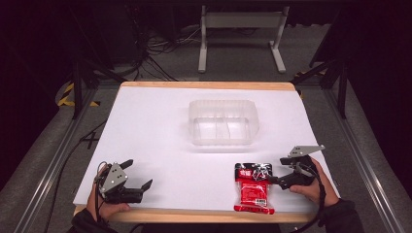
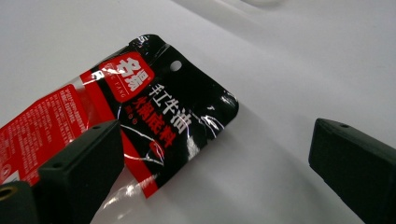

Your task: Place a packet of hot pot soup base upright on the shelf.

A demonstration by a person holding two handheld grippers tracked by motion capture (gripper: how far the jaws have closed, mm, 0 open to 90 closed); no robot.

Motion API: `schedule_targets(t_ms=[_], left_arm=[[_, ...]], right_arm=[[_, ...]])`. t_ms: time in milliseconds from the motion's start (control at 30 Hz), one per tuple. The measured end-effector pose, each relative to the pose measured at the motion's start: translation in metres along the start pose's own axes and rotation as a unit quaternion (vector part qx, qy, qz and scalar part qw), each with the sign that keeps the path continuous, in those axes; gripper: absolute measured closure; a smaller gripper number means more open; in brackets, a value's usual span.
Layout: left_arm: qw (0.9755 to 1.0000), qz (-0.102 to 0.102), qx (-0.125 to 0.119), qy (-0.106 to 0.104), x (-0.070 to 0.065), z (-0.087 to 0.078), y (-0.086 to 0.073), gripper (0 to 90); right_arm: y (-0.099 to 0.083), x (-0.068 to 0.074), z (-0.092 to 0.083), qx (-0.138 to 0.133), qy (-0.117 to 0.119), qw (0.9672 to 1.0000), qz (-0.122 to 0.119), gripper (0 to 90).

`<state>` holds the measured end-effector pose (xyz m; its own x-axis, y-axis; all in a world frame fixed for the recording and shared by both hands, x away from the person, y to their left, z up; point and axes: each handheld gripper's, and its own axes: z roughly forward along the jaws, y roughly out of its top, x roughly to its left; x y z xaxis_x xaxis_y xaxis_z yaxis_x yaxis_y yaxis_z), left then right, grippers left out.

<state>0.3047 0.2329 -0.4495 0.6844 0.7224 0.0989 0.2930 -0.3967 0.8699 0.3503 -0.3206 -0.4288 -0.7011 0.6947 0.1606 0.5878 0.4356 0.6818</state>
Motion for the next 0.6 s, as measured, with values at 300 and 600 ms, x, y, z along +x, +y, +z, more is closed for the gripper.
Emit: schedule_targets(t_ms=[300, 600], left_arm=[[0.9999, 0.013, 0.011, -0.001, -0.002, 0.003, -0.001, 6.7], [0.9998, 0.013, 0.011, -0.012, -0.003, 0.004, -0.001, 6.9]], right_arm=[[0.024, -0.006, 0.028, 0.054, 0.037, 0.9976, -0.025, 2.4], [0.041, -0.004, 0.045, 0.068, 0.052, 0.995, -0.051, 0.1]])
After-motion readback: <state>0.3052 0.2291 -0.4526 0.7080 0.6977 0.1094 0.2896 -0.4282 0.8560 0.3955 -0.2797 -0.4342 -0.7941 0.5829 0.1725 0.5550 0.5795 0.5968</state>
